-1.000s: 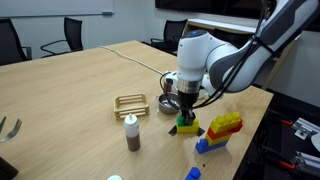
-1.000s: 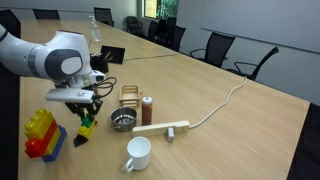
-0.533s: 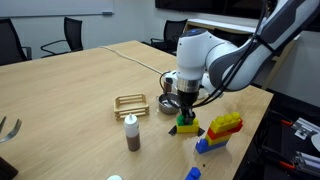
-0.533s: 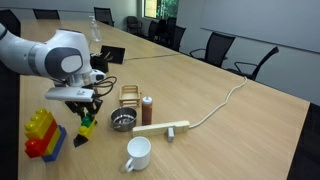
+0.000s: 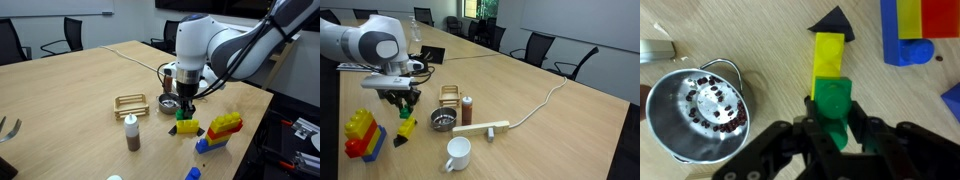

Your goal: Remove the green block from the top of the yellow block and place it on the table

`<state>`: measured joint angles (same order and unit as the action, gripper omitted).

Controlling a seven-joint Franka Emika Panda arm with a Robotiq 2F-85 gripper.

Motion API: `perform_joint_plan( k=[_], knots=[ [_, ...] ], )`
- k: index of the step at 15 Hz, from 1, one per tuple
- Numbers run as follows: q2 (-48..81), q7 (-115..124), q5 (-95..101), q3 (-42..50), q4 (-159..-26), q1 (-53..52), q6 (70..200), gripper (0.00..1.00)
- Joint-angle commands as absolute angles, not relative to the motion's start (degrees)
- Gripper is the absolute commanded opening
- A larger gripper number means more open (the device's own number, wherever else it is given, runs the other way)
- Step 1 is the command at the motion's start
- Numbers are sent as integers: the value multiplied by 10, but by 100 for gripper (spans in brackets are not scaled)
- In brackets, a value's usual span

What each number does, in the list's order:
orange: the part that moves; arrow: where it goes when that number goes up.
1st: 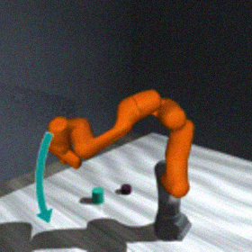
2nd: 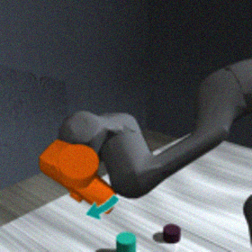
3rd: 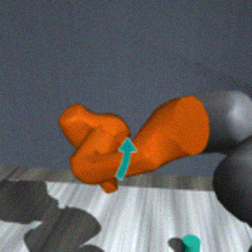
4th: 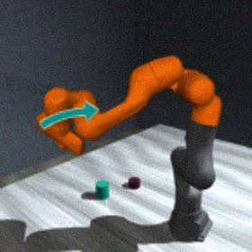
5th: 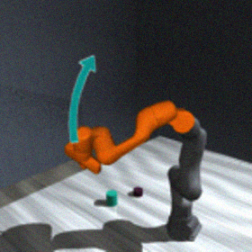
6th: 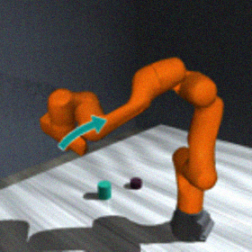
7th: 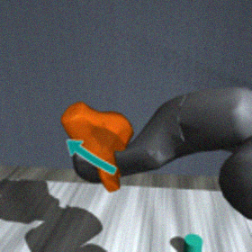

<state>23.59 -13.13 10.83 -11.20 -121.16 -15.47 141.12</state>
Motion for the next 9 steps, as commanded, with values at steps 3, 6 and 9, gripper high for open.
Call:
perform_joint_plan(
  k=[3, 6, 9],
  knots=[
    [221, -145, 101, -149, -1213, -156, 1409, 10],
    [242, -151, 107, -167, -1201, -168, 1418, 10],
    [284, -160, 121, -172, -1174, -186, 1426, 10]
  ],
)
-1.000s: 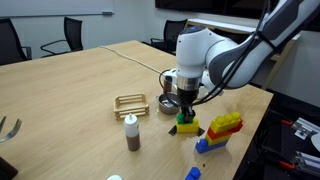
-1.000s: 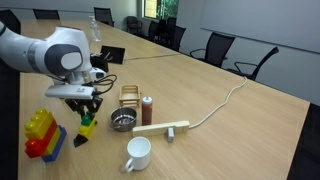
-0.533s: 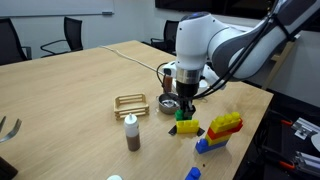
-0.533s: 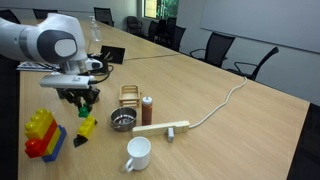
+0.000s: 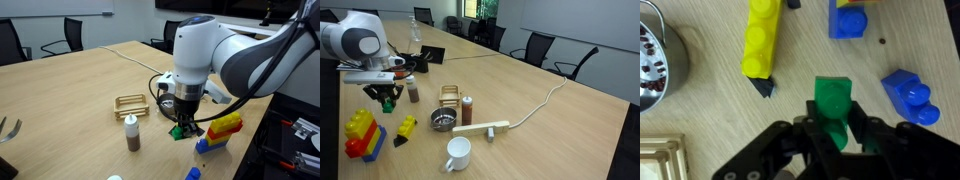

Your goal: Remove the green block from the top of the yellow block and place it on the table

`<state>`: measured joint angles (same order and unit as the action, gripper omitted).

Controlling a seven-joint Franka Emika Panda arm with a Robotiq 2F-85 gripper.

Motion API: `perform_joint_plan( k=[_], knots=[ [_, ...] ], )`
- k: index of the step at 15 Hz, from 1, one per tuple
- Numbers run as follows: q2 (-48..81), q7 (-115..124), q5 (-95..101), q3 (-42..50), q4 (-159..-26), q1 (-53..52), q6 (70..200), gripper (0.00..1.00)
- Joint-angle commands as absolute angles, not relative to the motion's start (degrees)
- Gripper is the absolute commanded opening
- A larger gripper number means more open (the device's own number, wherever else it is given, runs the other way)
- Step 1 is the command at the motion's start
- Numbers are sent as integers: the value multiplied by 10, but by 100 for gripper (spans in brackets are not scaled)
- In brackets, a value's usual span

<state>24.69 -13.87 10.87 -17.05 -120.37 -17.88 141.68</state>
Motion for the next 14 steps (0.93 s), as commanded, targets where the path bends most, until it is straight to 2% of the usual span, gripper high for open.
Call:
perform_joint_plan(
  k=[1, 8, 9, 10, 14],
  knots=[
    [298, -163, 122, -173, -1166, -191, 1430, 10],
    [373, -188, 126, -175, -1126, -202, 1442, 10],
    [375, -188, 129, -173, -1126, -204, 1443, 20],
    [375, -190, 128, -174, -1126, -202, 1443, 54],
    [350, -191, 118, -182, -1132, -193, 1444, 80]
  ],
)
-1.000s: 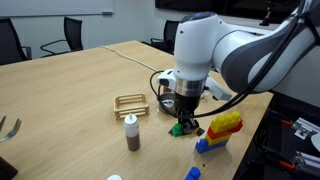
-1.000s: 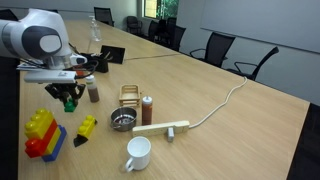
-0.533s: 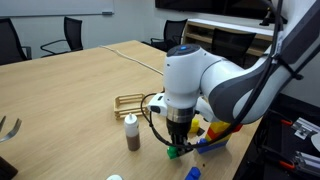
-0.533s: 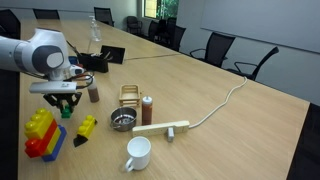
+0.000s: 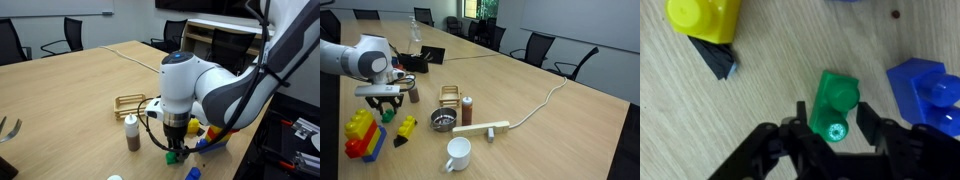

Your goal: Remove the green block from the top of the yellow block and place it on the table

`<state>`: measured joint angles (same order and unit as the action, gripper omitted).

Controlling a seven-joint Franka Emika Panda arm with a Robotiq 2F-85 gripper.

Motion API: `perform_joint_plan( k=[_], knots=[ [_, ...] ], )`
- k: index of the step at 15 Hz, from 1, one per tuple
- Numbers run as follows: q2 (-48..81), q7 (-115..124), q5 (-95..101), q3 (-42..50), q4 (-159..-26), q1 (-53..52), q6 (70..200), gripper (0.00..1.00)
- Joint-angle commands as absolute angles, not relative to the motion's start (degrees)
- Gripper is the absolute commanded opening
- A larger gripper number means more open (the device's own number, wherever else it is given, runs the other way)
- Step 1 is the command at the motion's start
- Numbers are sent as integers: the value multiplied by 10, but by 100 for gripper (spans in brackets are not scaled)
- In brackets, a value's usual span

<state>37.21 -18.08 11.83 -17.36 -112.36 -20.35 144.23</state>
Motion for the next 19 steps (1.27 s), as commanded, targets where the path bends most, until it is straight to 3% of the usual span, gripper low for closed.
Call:
perform_joint_plan(
  k=[1, 4, 8, 19],
  knots=[
    [337, -189, 115, -184, -1135, -191, 1444, 88],
    [285, -171, 125, -170, -1150, -193, 1446, 100],
    [195, -133, 121, -146, -1191, -180, 1448, 100],
    [239, -154, 120, -154, -1151, -183, 1440, 100]
  ],
)
